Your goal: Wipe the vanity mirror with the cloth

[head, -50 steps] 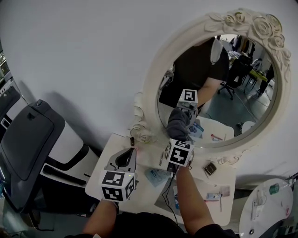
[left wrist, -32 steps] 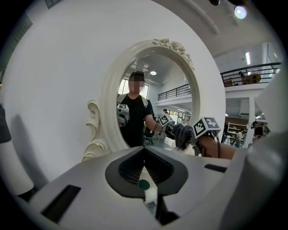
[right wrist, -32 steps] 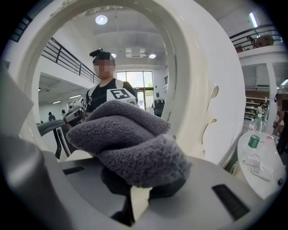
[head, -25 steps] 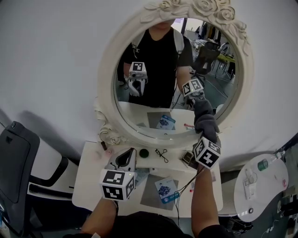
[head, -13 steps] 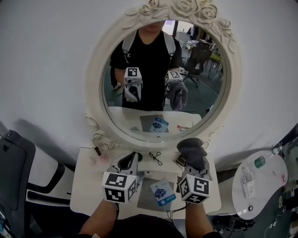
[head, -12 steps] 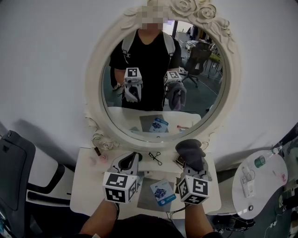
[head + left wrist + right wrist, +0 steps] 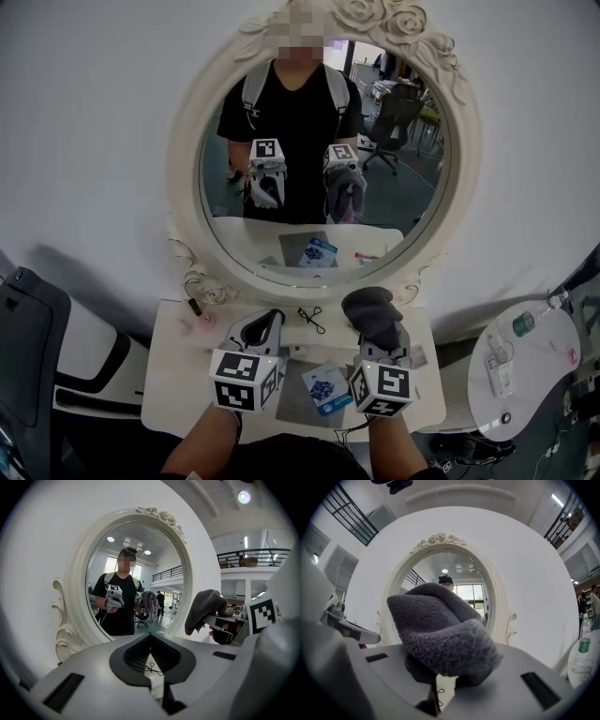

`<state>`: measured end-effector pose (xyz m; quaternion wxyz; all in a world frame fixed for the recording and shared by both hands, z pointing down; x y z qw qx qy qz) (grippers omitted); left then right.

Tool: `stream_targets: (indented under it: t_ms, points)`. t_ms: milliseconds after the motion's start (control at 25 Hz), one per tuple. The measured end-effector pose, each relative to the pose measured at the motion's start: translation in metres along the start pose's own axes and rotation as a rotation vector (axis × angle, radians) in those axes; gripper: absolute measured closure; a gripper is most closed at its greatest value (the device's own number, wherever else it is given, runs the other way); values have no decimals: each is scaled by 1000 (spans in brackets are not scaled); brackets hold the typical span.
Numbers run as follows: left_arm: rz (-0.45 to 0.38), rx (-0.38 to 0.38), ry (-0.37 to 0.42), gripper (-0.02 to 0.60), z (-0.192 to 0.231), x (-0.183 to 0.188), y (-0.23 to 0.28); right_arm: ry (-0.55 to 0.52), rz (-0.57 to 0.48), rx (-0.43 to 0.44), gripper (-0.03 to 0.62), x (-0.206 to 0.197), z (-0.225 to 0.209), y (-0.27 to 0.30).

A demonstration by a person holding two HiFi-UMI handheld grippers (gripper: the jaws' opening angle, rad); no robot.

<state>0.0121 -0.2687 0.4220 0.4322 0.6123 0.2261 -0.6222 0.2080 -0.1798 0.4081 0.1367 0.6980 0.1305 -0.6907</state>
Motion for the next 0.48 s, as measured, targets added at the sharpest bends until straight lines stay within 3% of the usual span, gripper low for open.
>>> stream_targets:
  t_ms: [480]
  points:
    - [-4, 15, 4, 575, 4, 3, 1, 10, 19, 52, 559, -2, 12, 7]
Point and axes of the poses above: the fingertips, and each gripper's own axes: y forward along the fingers, z to its left, x out of its top, the point moved 5 cm from there along -y, backward along the fingers, and after that the axes turned 6 degrees about -x, right-handed, at the moved point
